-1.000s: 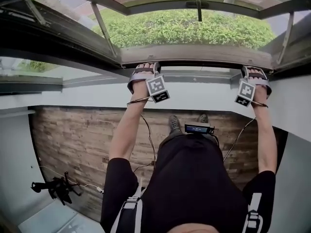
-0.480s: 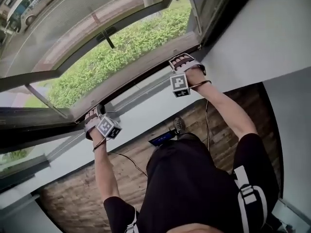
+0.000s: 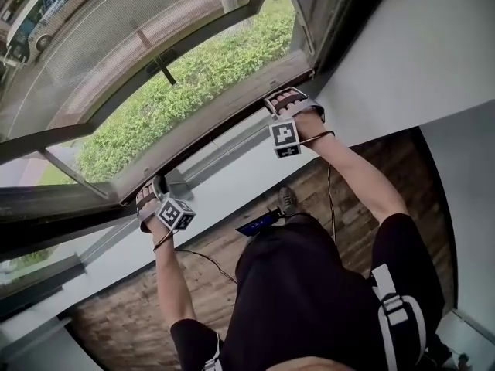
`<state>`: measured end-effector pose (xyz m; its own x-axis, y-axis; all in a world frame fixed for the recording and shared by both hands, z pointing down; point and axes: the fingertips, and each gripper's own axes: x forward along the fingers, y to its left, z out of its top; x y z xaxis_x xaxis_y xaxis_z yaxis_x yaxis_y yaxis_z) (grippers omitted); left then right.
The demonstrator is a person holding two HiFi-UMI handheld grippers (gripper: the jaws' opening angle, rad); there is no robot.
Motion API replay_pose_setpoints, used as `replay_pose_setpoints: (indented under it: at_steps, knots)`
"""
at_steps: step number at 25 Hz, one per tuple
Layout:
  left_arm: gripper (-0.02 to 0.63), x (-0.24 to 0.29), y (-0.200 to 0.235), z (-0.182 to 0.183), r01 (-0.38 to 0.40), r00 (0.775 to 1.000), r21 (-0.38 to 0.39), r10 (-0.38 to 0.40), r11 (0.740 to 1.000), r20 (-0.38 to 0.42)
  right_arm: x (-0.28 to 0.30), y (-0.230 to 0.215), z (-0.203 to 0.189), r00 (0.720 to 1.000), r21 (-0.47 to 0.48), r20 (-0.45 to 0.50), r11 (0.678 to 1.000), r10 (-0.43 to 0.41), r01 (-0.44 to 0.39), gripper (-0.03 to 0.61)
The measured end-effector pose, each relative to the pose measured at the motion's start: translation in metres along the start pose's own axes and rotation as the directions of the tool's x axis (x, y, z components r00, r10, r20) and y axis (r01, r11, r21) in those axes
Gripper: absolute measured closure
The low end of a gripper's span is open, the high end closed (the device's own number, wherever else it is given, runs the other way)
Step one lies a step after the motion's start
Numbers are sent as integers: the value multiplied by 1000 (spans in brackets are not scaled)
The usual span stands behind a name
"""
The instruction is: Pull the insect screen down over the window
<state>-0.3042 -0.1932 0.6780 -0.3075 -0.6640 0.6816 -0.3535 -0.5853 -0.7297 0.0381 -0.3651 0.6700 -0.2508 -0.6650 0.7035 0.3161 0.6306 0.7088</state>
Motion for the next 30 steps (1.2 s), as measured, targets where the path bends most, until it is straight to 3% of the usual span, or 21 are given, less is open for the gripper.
replay_pose_setpoints:
  at_steps: [11,16,19,21,23,25,27,30]
  knots:
    - [575,-8,4,0,-61,998,12,60,998,15,-5,-1,-2,998,-42,-38,998,-43,42,549]
    - [558,-20,10,-1,-114,992,-44,116,993,57,-10,1,-5,998,-21,-45,998,-52,51,549]
    - [558,-40,15,-3,-135,983,-167,153,977,98,-30,4,-5,999,142,-20,989,-28,30,549]
    - [558,-55,16,-3,-115,976,-321,168,940,142,-44,7,-2,999,337,44,941,-20,4,549]
    - [558,-65,13,3,-67,963,-484,183,872,197,-55,10,-2,992,504,118,863,-37,-28,549]
    - [558,-75,2,10,30,950,-646,180,763,257,-70,18,3,974,652,219,751,-52,-107,549]
    - [558,-90,-7,20,178,926,-784,168,595,338,-89,30,13,932,785,351,571,-91,-240,549]
    - [558,-115,-19,34,439,849,-860,193,259,491,-119,46,27,813,843,533,234,-235,-485,551]
